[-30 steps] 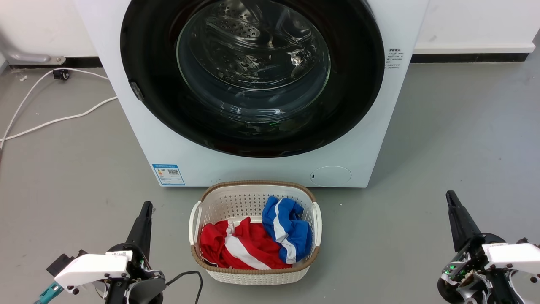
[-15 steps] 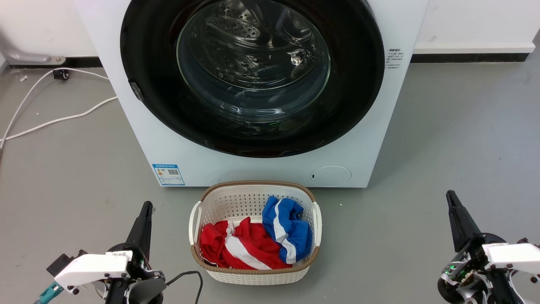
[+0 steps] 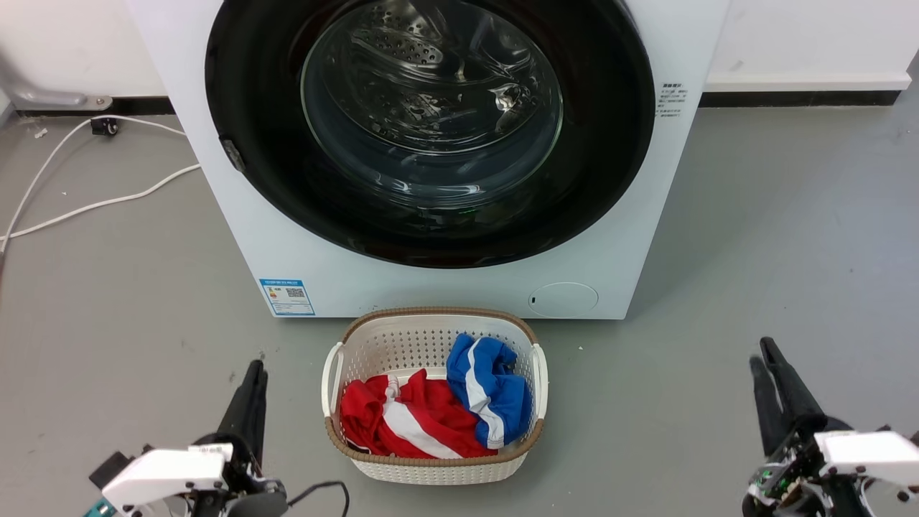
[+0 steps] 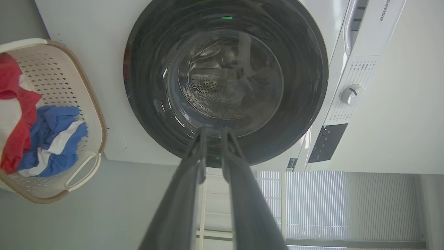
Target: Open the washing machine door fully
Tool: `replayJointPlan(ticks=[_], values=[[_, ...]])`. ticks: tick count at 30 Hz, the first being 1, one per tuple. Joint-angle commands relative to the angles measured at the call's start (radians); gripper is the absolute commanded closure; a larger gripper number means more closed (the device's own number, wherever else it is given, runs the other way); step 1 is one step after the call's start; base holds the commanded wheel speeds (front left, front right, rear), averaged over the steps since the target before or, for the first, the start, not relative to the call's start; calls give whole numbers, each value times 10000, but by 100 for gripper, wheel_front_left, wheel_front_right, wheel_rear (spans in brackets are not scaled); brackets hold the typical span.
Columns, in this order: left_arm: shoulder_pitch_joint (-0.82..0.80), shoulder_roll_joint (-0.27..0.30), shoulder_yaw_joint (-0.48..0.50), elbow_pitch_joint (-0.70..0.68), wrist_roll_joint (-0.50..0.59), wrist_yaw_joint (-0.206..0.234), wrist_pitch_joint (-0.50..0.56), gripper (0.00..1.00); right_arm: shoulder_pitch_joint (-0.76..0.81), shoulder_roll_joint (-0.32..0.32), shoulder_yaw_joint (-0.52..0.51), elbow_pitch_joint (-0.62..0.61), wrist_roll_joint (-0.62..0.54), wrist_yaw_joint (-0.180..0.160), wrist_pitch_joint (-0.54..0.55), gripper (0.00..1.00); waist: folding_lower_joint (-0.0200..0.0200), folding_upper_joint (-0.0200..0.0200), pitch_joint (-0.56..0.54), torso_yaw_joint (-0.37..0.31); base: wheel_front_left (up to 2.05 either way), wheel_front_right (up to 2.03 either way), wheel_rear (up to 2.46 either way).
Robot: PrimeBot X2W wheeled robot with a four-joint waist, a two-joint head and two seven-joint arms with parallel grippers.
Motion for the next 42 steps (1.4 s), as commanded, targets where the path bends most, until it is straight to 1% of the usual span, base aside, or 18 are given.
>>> replayJointPlan(ticks=[1,10,13,18,20,26,27,30,36,42], values=[[31,-4,-26,12,6,0,-13,0,38,4,8,16,-10,0,-13,0,0,-1,1,-1,0,0,0],[-16,51,-639,-198,343,-4,-465,0,180,-13,302,-222,-333,2,-446,0,0,-1,9,-16,0,0,0],[-79,157,-883,-208,792,-5,-623,0,208,-40,387,-260,-566,3,-606,0,0,-1,10,-17,0,0,0],[-133,105,-918,-363,1844,-7,-850,0,216,-103,473,-353,-1281,4,-841,0,0,-1,11,-10,0,0,0],[-136,78,-915,-464,2340,-8,-938,0,222,-177,475,-385,-1883,5,-927,0,0,-1,12,-7,0,0,0],[-119,28,-898,-783,3866,-11,-1188,0,224,-116,456,-560,-3599,6,-1176,0,0,-1,18,-19,0,0,0],[-114,24,-947,-903,4628,-12,-1306,0,229,-136,476,-709,-4675,7,-1291,0,0,-1,25,-28,0,0,0],[-100,24,-980,-981,5365,-13,-1425,0,262,-100,469,-853,-5647,8,-1405,0,0,-1,22,-34,0,0,0],[-92,57,-1094,-1077,6686,-7,-1643,0,342,-39,523,-1115,-7181,9,-1586,0,0,-1,14,-42,0,0,0],[-100,176,-1191,-1093,7774,23,-1851,0,409,-9,607,-1407,-8299,11,-1576,0,0,-1,2,-53,0,0,0]])
